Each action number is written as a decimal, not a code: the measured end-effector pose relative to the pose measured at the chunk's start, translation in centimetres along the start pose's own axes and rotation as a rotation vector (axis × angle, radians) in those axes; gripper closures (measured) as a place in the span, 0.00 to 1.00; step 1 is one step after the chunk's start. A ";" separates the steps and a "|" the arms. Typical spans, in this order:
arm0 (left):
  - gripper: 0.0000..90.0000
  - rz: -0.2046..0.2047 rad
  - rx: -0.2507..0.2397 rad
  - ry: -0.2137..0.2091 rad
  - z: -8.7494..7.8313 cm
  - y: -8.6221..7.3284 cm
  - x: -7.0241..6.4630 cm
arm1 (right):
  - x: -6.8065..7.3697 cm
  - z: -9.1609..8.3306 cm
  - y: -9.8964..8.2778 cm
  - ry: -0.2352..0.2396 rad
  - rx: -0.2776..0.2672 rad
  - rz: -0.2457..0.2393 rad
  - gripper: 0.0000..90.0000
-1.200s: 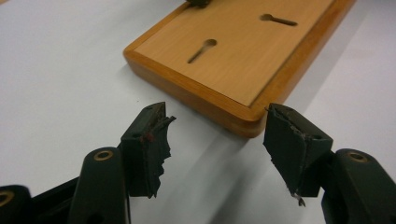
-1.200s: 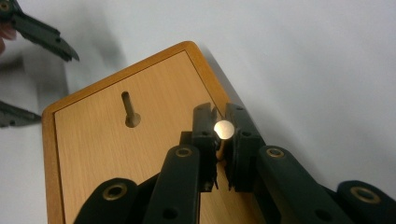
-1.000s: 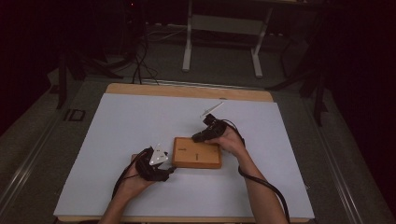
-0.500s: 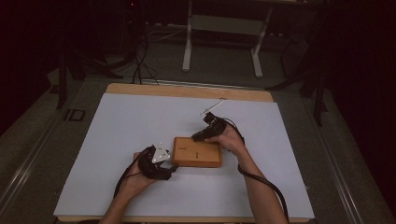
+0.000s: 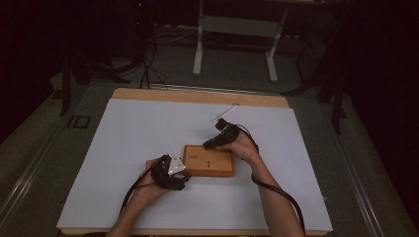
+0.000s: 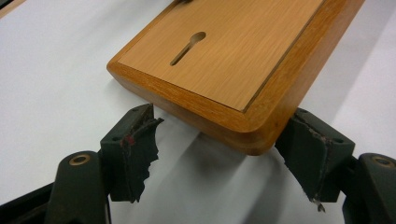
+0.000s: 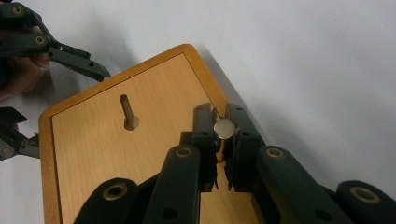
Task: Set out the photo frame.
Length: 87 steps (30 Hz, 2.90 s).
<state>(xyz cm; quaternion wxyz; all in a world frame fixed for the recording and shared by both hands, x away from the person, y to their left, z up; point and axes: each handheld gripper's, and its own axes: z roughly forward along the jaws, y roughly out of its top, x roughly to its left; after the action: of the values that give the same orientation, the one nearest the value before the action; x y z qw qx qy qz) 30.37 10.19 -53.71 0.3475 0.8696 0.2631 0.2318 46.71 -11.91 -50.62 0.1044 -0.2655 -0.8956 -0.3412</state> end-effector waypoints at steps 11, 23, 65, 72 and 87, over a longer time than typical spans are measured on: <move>0.34 0.033 0.005 0.040 0.9 0.2 -0.1 | -0.1 0.0 0.0 -0.002 -0.005 0.001 0.93; 0.32 0.131 -0.032 0.124 1.0 0.5 -1.0 | -0.1 0.0 0.1 -0.011 -0.005 0.012 0.93; 0.53 0.243 -0.168 0.143 0.4 2.1 -1.5 | 2.2 0.6 1.2 -0.272 0.064 -0.108 0.84; 0.55 0.248 -0.159 0.137 0.2 2.3 -1.3 | 2.0 0.6 1.4 -0.270 0.075 -0.098 0.83; 0.58 0.239 -0.158 0.082 0.0 3.1 0.1 | 2.6 0.3 2.1 -0.365 0.116 -0.139 0.55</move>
<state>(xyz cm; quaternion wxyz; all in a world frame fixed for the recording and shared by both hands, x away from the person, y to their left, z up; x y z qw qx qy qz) 31.37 8.36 -51.39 0.3738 0.8545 0.1526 0.3270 45.67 -9.37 -48.75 -0.0685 -0.2539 -0.9341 -0.2414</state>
